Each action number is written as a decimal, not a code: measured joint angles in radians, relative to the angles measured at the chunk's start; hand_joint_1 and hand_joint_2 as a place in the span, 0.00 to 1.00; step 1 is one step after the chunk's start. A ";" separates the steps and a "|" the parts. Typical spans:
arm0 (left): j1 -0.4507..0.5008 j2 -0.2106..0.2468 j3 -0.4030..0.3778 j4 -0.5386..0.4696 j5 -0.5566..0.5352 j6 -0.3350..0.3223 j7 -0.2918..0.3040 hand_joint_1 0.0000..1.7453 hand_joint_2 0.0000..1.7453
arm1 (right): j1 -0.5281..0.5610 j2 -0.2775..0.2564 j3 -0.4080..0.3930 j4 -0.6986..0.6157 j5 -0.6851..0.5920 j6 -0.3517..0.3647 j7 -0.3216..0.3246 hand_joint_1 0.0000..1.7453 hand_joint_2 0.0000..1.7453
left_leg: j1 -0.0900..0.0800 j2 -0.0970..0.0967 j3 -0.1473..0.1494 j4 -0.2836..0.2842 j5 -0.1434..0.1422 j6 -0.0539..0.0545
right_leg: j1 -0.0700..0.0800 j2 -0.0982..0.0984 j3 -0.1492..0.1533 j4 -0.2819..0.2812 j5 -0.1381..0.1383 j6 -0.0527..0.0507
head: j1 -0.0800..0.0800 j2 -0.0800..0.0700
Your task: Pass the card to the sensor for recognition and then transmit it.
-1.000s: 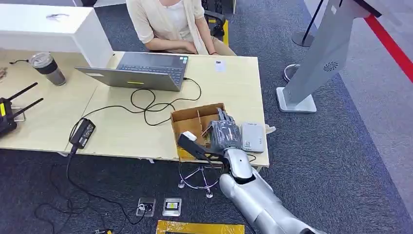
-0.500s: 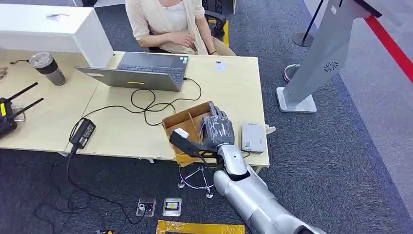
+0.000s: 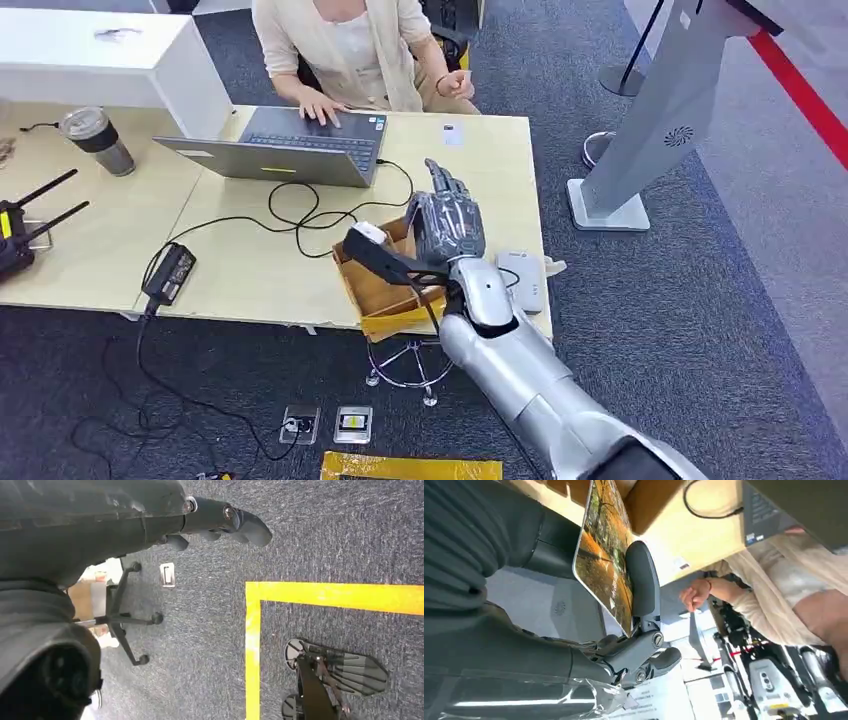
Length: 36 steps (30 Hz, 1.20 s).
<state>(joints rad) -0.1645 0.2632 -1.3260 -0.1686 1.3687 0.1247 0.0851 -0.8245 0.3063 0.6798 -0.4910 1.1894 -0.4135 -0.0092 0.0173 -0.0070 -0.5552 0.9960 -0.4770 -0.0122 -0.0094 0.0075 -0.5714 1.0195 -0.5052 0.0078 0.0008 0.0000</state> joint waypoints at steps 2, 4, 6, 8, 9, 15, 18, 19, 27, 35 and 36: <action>0.000 -0.002 0.000 0.000 0.000 0.001 0.001 0.00 0.00 | -0.029 0.006 -0.007 -0.009 -0.005 0.018 -0.001 1.00 1.00 | 0.000 0.000 0.000 0.000 0.000 0.000 | 0.000 0.000 0.000 0.000 0.000 0.000 | 0.000 0.000; 0.000 -0.002 0.000 0.000 0.000 0.001 0.001 0.00 0.00 | -0.044 0.008 -0.012 -0.017 -0.006 0.025 -0.001 1.00 1.00 | 0.000 0.000 0.000 0.000 0.000 0.000 | 0.000 0.000 0.000 0.000 0.000 0.000 | 0.000 0.000; 0.000 -0.003 0.000 0.000 0.001 0.001 0.001 0.00 0.00 | -0.049 0.010 -0.013 -0.021 -0.006 0.025 -0.001 1.00 1.00 | 0.000 0.000 0.000 0.000 0.000 0.000 | 0.000 0.000 0.000 0.000 0.000 0.000 | 0.000 0.000; 0.000 -0.004 0.000 0.000 0.001 0.001 0.001 0.00 0.00 | -0.049 0.011 -0.013 -0.026 -0.006 0.023 -0.001 1.00 1.00 | 0.000 0.000 0.000 0.000 0.000 0.000 | 0.000 0.000 0.000 0.000 0.000 0.000 | 0.000 0.000; 0.000 -0.004 0.000 0.000 0.000 0.001 0.001 0.00 0.00 | -0.049 0.012 -0.013 -0.028 -0.006 0.022 -0.002 1.00 1.00 | 0.000 0.000 0.000 0.000 0.000 0.000 | 0.000 0.000 0.000 0.000 0.000 0.000 | 0.000 0.000; 0.000 -0.004 -0.001 0.000 -0.003 -0.002 0.009 0.00 0.00 | -0.085 0.021 -0.026 -0.024 -0.026 0.017 -0.024 1.00 1.00 | 0.000 0.000 0.000 0.000 0.000 0.000 | 0.000 0.000 0.000 0.000 0.000 0.000 | 0.000 0.000; 0.000 -0.005 -0.001 0.000 -0.006 -0.002 0.010 0.00 0.00 | -0.104 0.023 -0.027 -0.018 -0.035 0.014 -0.013 1.00 1.00 | 0.000 0.000 0.000 0.000 0.000 0.000 | 0.000 0.000 0.000 0.000 0.000 0.000 | 0.000 0.000; 0.000 -0.005 -0.002 0.000 -0.009 -0.003 0.011 0.00 0.00 | -0.115 0.023 -0.026 -0.016 -0.061 0.023 -0.002 1.00 1.00 | 0.000 0.000 0.000 0.000 0.000 0.000 | 0.000 0.000 0.000 0.001 0.000 0.000 | 0.000 0.000; -0.002 -0.004 -0.018 0.000 -0.022 -0.015 0.013 0.00 0.00 | -0.221 0.032 0.032 0.006 -0.285 0.172 0.113 1.00 1.00 | 0.000 0.000 0.000 0.000 0.000 0.000 | 0.000 0.000 0.000 0.001 0.000 0.000 | 0.000 0.000; -0.003 -0.003 -0.026 0.000 -0.013 -0.026 0.013 0.00 0.00 | -0.267 0.032 0.094 0.047 -0.331 0.229 0.159 1.00 1.00 | 0.000 -0.001 0.000 0.000 0.000 0.000 | 0.000 0.000 0.000 0.001 0.000 0.000 | 0.000 0.000; -0.003 -0.003 -0.026 0.000 -0.011 -0.027 0.013 0.00 0.00 | -0.269 0.032 0.103 0.053 -0.332 0.231 0.162 1.00 1.00 | 0.000 -0.001 0.000 0.000 0.000 0.000 | 0.000 0.000 0.000 0.001 0.000 0.000 | 0.000 0.000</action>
<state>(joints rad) -0.1675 0.2598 -1.3519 -0.1686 1.3581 0.0977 0.0977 -1.0935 0.3387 0.7831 -0.4383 0.8572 -0.1827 0.1530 0.0173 -0.0078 -0.5553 0.9961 -0.4768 -0.0126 -0.0093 0.0072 -0.5715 1.0205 -0.5051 0.0073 0.0008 0.0000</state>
